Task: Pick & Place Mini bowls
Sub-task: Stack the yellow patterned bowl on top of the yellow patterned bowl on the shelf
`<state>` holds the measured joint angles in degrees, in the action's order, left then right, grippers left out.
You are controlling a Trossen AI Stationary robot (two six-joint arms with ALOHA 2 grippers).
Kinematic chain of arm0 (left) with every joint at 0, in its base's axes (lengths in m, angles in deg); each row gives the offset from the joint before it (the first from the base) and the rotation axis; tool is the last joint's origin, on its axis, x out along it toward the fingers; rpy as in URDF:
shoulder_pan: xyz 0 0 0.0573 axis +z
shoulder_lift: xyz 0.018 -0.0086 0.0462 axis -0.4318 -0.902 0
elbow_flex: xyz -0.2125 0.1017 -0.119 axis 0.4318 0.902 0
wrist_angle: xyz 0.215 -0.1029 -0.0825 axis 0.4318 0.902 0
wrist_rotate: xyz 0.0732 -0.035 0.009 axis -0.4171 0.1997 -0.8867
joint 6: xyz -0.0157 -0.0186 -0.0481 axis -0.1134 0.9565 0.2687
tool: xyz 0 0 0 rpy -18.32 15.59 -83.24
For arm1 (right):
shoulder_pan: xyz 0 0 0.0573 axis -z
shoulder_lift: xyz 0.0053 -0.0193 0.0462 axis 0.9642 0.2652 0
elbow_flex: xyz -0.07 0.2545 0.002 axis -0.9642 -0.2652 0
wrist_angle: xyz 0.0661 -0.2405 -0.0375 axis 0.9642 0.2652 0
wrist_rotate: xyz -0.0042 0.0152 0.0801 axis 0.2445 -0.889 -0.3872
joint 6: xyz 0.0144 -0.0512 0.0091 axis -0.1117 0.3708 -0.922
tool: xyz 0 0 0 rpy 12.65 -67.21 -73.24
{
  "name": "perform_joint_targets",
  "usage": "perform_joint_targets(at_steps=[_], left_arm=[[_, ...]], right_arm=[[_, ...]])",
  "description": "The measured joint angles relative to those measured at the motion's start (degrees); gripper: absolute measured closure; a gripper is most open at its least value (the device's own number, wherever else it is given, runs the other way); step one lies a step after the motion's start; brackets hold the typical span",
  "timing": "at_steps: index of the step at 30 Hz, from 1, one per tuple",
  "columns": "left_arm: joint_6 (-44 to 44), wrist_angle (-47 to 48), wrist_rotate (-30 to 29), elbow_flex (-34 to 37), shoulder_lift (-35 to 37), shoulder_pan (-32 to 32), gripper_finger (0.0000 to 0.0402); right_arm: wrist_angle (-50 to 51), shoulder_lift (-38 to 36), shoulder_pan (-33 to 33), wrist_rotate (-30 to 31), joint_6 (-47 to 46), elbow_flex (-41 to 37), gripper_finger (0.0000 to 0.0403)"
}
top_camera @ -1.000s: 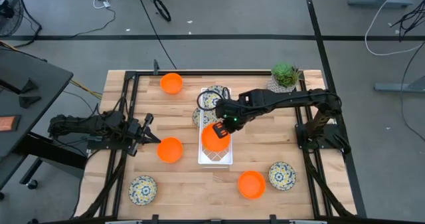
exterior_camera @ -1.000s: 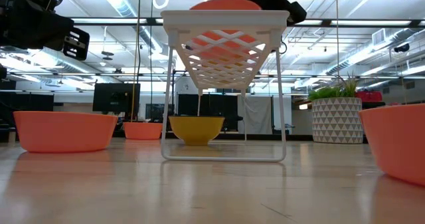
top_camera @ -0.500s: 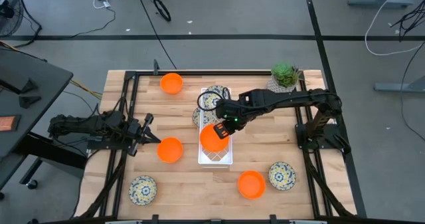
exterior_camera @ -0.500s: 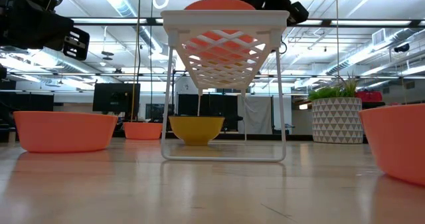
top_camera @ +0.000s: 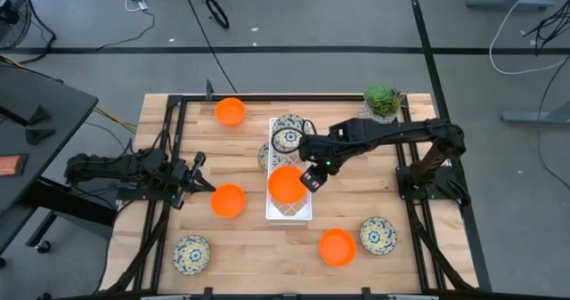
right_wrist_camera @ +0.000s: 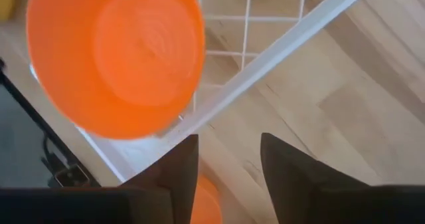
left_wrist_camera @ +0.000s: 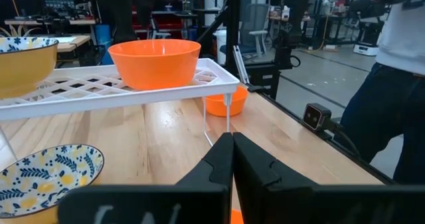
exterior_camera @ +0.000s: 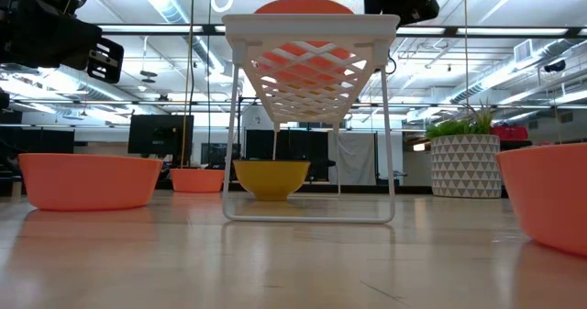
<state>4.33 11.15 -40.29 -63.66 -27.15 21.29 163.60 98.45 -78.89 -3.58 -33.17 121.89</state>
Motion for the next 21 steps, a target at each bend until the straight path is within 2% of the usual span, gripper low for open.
perform_joint_targets(at_steps=[11,21], left_arm=[[0.0,0.0,0.0,0.0,-0.01,0.0,0.0387],[0.0,0.0,0.0,0.0,-0.02,0.0,0.0387]], right_arm=[[0.26,-3.37,-1.16,0.02,13.27,-1.61,0.0231],[-4.28,-12.35,-3.79,0.18,22.22,-16.42,0.0231]])
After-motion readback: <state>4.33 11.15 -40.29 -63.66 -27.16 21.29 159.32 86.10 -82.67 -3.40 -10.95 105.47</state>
